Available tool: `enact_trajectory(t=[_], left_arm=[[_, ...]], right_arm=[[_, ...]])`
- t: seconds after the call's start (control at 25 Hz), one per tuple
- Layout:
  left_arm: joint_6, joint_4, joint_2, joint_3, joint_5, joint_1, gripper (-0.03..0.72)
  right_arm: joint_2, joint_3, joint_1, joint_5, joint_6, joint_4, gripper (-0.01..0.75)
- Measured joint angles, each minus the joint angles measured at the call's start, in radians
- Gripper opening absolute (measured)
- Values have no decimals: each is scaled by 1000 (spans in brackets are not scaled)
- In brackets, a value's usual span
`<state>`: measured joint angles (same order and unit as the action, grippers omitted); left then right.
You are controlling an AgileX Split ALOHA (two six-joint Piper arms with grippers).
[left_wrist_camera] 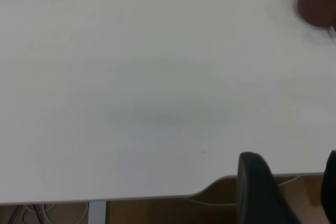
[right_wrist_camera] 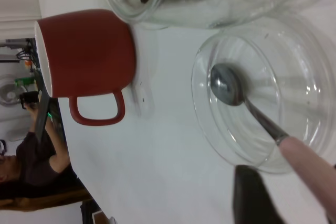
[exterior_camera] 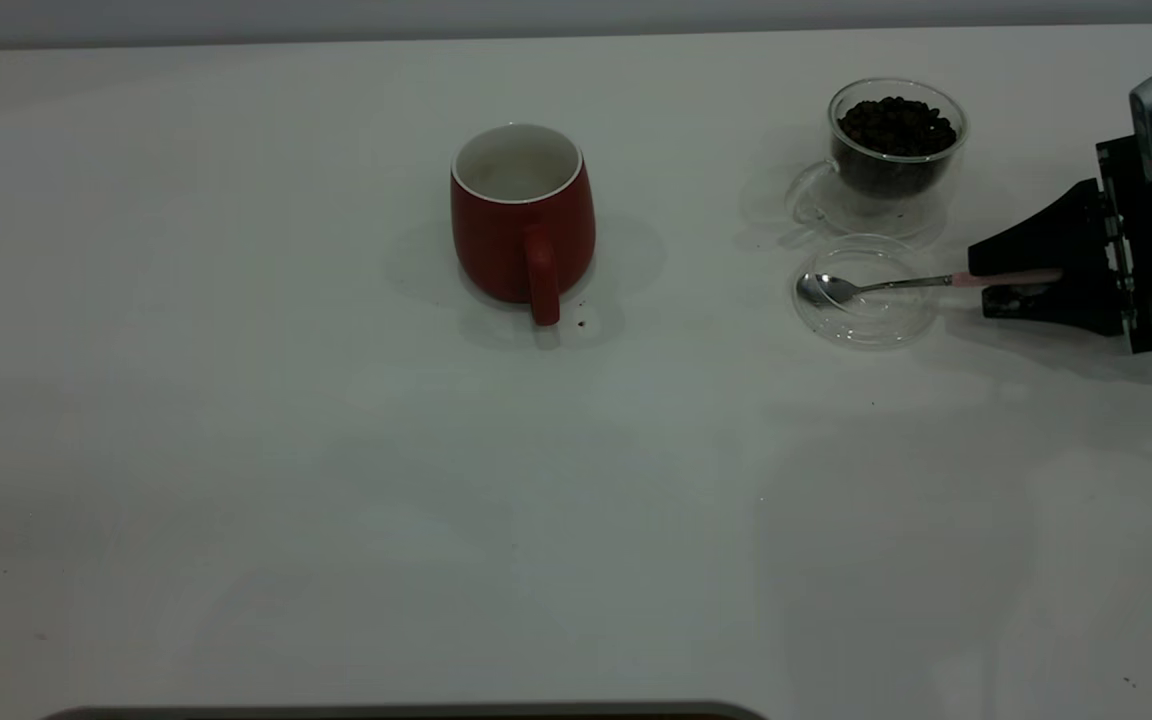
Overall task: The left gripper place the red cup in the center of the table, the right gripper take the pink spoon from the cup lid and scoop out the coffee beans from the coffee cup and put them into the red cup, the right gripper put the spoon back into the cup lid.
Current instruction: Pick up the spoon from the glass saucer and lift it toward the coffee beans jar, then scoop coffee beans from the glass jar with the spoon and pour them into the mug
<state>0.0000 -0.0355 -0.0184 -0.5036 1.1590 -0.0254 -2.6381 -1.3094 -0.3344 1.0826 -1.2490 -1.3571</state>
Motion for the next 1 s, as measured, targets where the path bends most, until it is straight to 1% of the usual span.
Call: enact_trajectory(t=[0.04, 0.16, 0.2, 0.44, 0.6, 0.8, 1.0], left_arm=[[0, 0, 0, 0, 0, 0, 357], [0, 0, 0, 0, 0, 0, 357], [0, 0, 0, 0, 0, 0, 357], [0, 0, 0, 0, 0, 0, 357], [0, 0, 0, 0, 0, 0, 357], [0, 0, 0, 0, 0, 0, 357], [0, 0, 0, 0, 0, 0, 357]], right_arm=[[0, 0, 0, 0, 0, -2, 312], [0, 0, 0, 0, -3, -4, 126], [0, 0, 0, 8, -4, -6, 94], [21, 0, -6, 8, -6, 32, 96], [72, 0, -32, 2, 5, 82, 96], [133, 0, -49, 48, 20, 121, 96], [221, 0, -49, 57, 23, 173, 96]])
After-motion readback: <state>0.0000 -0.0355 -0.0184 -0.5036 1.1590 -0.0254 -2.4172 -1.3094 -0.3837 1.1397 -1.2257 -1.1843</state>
